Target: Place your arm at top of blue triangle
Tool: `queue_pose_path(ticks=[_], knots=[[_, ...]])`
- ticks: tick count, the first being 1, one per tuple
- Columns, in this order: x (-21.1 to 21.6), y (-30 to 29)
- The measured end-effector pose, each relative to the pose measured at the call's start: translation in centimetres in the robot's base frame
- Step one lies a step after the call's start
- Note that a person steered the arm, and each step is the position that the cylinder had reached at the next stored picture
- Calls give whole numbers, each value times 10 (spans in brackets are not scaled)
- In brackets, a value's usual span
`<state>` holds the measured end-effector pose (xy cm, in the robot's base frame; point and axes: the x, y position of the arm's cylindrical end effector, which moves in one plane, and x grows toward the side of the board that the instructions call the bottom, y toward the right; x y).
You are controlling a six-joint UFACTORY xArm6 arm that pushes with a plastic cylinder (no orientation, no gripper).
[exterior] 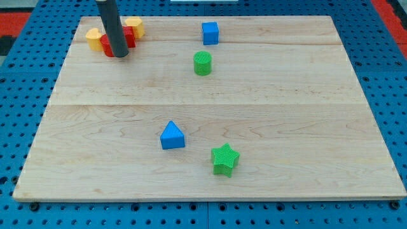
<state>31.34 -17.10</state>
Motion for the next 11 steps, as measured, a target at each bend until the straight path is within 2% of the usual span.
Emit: queue_pose_path(ticks=[1,2,4,6,8,9,11], knots=[[39,20],[62,74],[69,76],[131,51],[138,36],[203,36],[203,41]])
